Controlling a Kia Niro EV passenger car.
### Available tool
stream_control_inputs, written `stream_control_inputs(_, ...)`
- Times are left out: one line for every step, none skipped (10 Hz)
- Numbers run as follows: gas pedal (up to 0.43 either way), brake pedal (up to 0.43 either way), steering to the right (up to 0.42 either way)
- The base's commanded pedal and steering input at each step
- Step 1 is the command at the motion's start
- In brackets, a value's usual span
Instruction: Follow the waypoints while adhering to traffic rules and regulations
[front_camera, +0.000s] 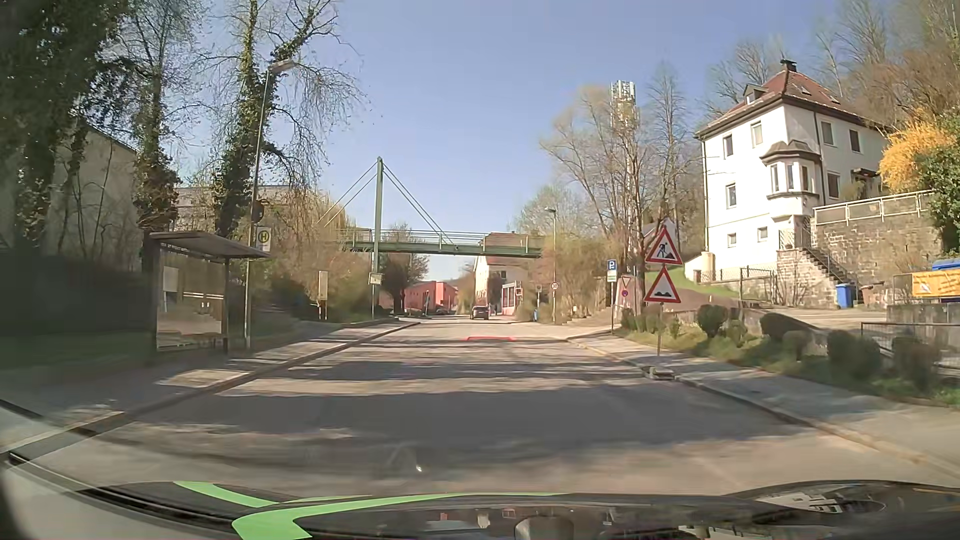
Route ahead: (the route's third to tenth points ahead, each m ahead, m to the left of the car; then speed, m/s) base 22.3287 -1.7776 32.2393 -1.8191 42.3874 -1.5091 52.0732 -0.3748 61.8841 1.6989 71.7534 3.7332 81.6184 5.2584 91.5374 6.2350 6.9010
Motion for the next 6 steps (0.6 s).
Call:
stream_control_inputs(0.079, 0.000, 0.025)
stream_control_inputs(0.047, 0.000, 0.023)
stream_control_inputs(0.047, 0.000, 0.022)
stream_control_inputs(0.039, 0.000, 0.021)
stream_control_inputs(0.028, 0.000, 0.021)
stream_control_inputs(0.020, 0.000, 0.020)
